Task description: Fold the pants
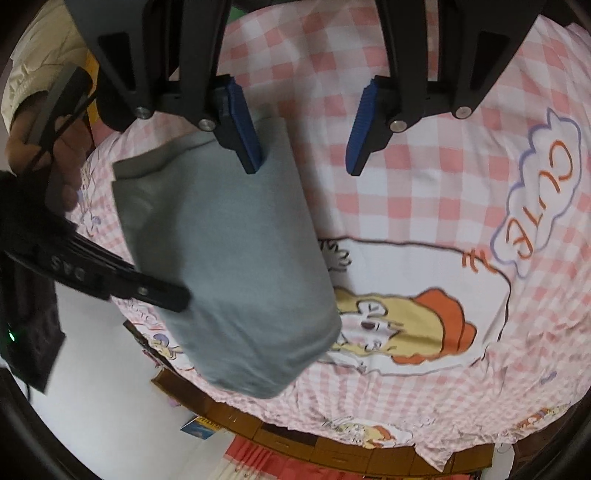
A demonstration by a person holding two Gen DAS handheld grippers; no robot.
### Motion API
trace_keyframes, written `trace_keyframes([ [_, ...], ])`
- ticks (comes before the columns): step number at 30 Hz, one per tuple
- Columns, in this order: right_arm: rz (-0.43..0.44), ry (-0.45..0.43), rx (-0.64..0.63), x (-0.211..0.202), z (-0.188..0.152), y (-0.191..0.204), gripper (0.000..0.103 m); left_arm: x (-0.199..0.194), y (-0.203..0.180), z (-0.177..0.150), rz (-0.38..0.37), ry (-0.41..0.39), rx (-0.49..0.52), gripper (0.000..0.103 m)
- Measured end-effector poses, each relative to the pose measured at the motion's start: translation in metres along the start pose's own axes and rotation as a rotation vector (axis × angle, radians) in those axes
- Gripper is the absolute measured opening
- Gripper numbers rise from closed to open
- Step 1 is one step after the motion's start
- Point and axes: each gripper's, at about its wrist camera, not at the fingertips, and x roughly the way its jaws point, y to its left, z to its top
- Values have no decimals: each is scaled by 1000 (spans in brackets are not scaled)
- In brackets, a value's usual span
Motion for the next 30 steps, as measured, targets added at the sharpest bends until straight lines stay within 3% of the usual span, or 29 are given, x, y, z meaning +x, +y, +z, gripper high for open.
trace_keyframes([
  [6,-58,-31,-37,-18,0,-14,11,7,-9,19,11,-14,12,51],
  [14,-106,50,14,22,-13,-63,12,41,-20,36,-30,35,-3,51],
  [18,-147,83,25,45,-25,-83,23,52,-24,39,-30,54,6,51],
  [21,-149,64,67,35,-26,-91,35,53,-24,42,-26,52,12,51],
  [23,-164,46,99,23,-27,-94,37,54,-23,45,-24,46,14,51],
  [27,-84,16,161,3,-33,-94,52,66,-22,49,-24,52,2,51],
  [30,-92,52,130,13,-36,-89,53,73,-25,50,-25,46,9,51],
])
